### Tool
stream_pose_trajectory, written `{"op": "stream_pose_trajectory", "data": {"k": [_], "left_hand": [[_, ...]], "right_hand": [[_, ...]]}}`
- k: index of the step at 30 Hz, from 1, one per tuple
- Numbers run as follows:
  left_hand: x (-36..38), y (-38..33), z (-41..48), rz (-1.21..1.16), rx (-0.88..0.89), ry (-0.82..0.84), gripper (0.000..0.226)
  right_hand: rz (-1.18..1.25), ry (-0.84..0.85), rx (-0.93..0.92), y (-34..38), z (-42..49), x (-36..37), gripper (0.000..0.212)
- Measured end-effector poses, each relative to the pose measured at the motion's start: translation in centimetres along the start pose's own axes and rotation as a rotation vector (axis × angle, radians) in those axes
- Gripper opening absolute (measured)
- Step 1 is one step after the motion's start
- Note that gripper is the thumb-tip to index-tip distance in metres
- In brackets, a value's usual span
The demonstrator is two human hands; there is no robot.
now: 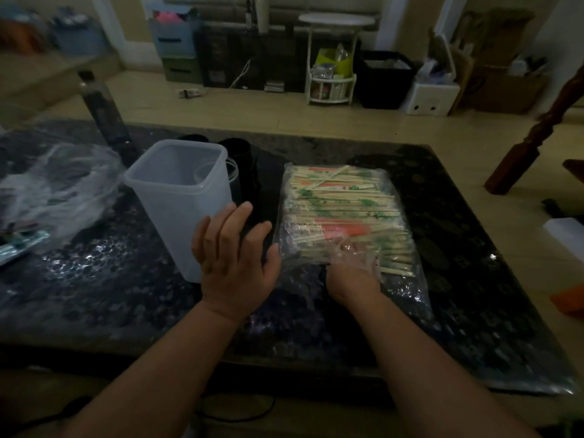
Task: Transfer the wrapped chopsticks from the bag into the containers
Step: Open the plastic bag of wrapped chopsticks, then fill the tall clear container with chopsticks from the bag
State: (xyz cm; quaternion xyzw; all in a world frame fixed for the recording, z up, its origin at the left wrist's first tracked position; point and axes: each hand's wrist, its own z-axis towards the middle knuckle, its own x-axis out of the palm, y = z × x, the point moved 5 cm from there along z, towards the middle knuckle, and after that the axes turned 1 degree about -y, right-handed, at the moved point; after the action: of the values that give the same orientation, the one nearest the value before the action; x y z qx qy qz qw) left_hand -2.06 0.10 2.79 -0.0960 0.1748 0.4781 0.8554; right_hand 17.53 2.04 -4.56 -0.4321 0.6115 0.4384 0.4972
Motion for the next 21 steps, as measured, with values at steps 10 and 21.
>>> {"op": "stream_pose_trajectory", "data": {"k": [10, 21], "left_hand": [[-1.7, 3.4, 2.9, 0.113, -0.262, -0.083, 0.056], [-0.8, 7.4, 1.8, -0.183, -0.937, 0.012, 0.117]], "right_hand": [[0.105, 0.055, 0.135, -0.4, 1.6, 2.7, 0.063], [0.181, 0.024, 0.176, -0.3, 0.5, 1.9, 0.049]]}}
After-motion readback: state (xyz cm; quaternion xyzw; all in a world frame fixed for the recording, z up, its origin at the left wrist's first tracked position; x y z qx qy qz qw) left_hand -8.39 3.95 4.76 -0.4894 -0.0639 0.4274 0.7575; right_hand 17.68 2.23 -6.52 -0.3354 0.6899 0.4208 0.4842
